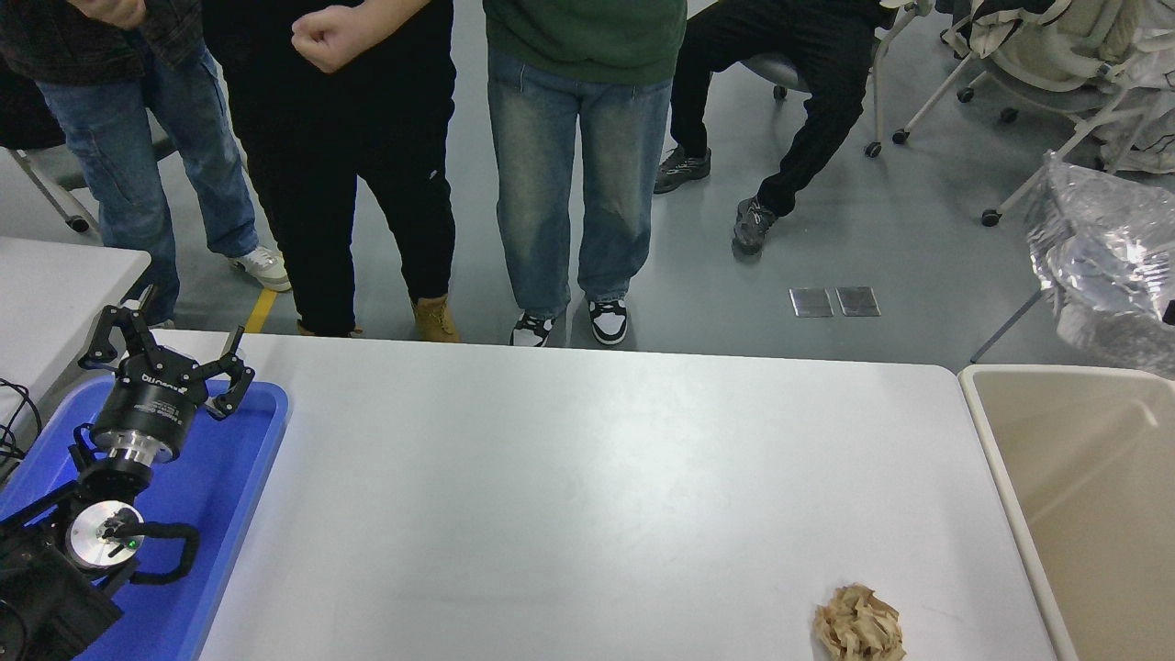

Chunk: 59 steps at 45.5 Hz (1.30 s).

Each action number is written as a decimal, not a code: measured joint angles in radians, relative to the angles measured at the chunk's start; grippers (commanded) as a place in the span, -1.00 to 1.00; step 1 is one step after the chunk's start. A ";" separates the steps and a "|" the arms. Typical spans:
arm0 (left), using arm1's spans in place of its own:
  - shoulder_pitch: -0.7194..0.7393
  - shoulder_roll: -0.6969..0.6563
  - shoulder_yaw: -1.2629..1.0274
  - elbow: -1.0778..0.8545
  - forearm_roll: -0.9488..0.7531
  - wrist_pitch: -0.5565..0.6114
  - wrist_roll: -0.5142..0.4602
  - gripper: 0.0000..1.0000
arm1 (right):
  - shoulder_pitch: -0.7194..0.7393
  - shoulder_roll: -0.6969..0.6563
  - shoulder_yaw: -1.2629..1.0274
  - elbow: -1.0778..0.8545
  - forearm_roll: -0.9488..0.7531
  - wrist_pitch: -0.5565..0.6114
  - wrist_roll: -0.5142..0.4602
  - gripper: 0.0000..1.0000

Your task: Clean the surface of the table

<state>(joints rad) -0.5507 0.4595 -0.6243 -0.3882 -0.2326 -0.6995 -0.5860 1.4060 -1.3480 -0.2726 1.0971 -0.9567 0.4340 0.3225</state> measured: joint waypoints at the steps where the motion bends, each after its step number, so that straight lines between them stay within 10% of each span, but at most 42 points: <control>1: 0.000 0.000 0.000 0.000 0.000 0.000 0.000 1.00 | -0.016 0.007 0.000 -0.024 0.011 -0.010 0.000 -1.00; 59: 0.000 0.001 0.000 0.001 -0.001 0.001 0.000 1.00 | -0.854 0.856 0.002 -1.293 0.463 -0.351 -0.142 -1.00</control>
<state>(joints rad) -0.5507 0.4600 -0.6243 -0.3873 -0.2331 -0.6981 -0.5860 0.5520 -0.4922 -0.2702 -0.1960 -0.4940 0.0827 0.1804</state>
